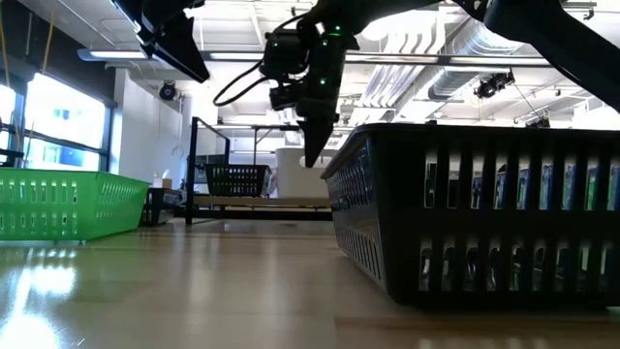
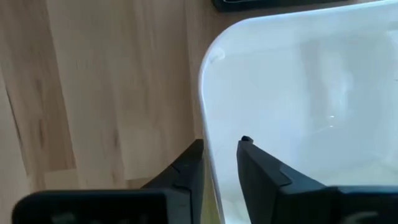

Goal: Stack baskets on shelf by color
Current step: Put the bottom right white basket on the shelf

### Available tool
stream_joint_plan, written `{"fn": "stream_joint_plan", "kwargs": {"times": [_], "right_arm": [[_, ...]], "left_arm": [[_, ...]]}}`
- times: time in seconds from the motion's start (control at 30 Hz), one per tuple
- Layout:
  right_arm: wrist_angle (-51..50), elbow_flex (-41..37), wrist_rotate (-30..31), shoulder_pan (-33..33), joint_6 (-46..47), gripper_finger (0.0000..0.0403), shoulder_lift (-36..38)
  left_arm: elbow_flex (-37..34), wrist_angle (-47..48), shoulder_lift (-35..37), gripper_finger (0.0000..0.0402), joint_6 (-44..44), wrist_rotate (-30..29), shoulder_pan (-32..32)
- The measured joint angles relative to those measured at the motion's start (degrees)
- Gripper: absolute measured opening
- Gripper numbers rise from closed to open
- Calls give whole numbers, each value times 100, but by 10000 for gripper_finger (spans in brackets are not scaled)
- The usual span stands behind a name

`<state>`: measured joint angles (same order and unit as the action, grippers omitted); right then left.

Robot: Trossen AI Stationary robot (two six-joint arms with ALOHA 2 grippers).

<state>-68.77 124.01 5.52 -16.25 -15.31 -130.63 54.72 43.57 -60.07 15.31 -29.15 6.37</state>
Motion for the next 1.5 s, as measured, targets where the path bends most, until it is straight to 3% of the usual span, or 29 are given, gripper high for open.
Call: {"fn": "stream_joint_plan", "kwargs": {"times": [0.27,0.53,0.73,1.27,1.5], "right_arm": [[-29,0,-519,-17,461,78,0],[42,0,-552,-22,1153,29,0],[192,0,-603,-106,1555,19,0],[101,0,-466,-38,1049,20,0],[58,0,-303,-20,861,75,0]], "left_arm": [[0,4,0,122,0,0,2],[0,9,0,122,-90,2,0],[0,15,0,122,-90,4,1],[0,40,0,122,-95,11,0],[0,39,0,122,-247,11,1]]}}
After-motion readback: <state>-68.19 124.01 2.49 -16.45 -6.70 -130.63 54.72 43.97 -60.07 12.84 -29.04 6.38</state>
